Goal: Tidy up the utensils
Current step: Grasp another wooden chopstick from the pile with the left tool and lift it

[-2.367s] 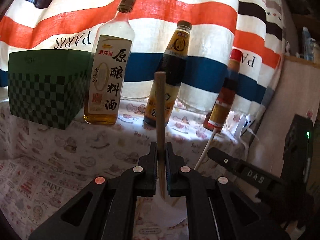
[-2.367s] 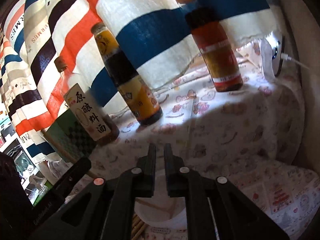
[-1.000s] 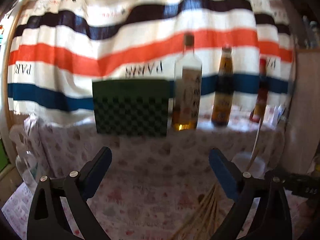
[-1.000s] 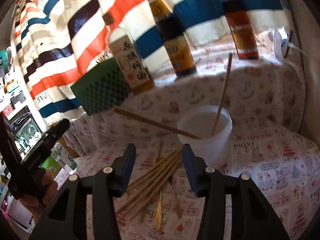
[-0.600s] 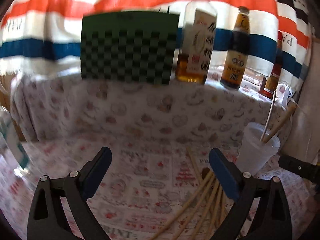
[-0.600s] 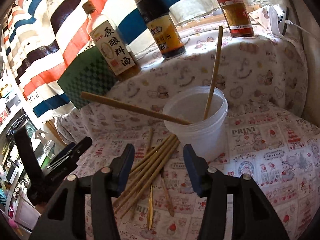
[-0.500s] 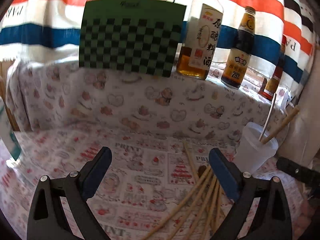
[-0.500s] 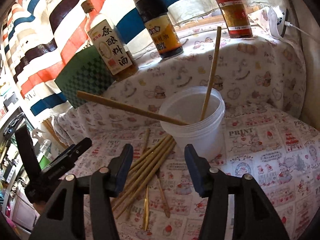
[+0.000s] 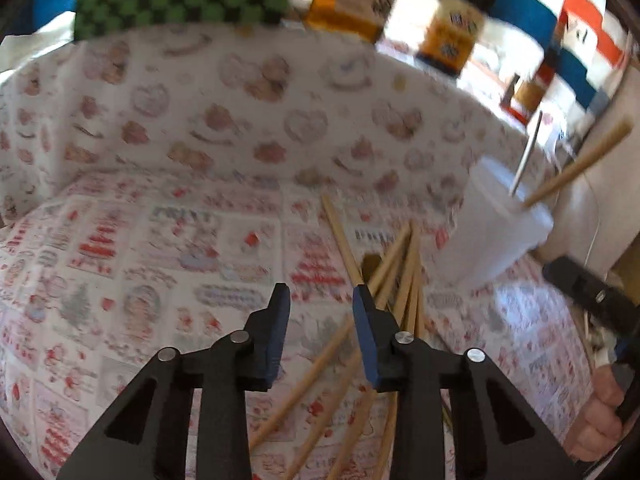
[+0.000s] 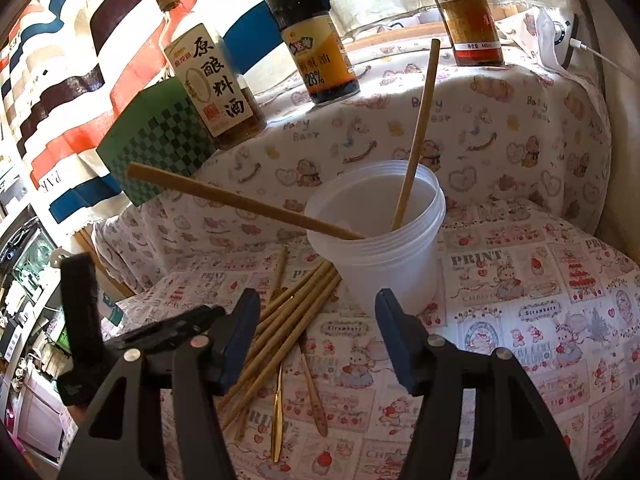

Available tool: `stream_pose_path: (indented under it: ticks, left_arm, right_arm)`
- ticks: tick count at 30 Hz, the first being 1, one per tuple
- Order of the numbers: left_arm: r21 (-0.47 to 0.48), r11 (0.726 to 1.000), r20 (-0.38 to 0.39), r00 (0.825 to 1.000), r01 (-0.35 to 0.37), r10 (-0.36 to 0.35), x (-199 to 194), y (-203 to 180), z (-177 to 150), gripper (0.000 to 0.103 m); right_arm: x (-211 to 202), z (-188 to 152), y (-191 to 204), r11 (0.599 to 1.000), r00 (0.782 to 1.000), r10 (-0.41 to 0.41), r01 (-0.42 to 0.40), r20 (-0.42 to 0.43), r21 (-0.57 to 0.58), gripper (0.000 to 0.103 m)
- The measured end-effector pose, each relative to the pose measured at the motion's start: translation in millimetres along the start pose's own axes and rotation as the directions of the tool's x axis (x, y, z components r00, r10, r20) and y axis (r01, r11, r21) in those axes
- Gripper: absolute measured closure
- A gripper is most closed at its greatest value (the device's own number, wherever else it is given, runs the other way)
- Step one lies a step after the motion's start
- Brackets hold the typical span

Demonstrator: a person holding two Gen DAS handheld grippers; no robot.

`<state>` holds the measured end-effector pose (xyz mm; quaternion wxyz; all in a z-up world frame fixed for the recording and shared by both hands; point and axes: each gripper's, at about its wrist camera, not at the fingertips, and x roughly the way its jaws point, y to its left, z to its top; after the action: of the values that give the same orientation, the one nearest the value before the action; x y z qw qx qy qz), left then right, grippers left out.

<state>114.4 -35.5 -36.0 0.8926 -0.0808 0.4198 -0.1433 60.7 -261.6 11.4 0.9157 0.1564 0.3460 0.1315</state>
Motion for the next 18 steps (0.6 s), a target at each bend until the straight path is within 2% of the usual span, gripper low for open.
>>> stream_pose_path:
  ticks: [4, 9, 12, 18]
  left_arm:
    - [0.019, 1.000, -0.064, 0.998, 0.007, -0.006, 16, -7, -6, 0.075]
    - [0.032, 0.999, -0.065, 0.998, -0.012, 0.014, 16, -11, -7, 0.078]
    - [0.019, 1.000, -0.090, 0.996, 0.022, -0.020, 19, -12, -7, 0.088]
    - [-0.055, 0.996, -0.197, 0.977, 0.076, -0.086, 18, -5, -8, 0.093]
  right_arm:
    - [2, 0, 1, 1.000, 1.000, -0.005, 0.005, -0.005, -0.008, 0.044]
    - [3, -1, 1, 1.000, 1.000, -0.010, 0.010, -0.002, -0.013, 0.044]
    - [3, -1, 2, 1.000, 1.000, -0.014, 0.014, -0.005, -0.015, 0.044]
    - [3, 0, 3, 0.999, 0.999, -0.030, 0.030, -0.010, -0.021, 0.044]
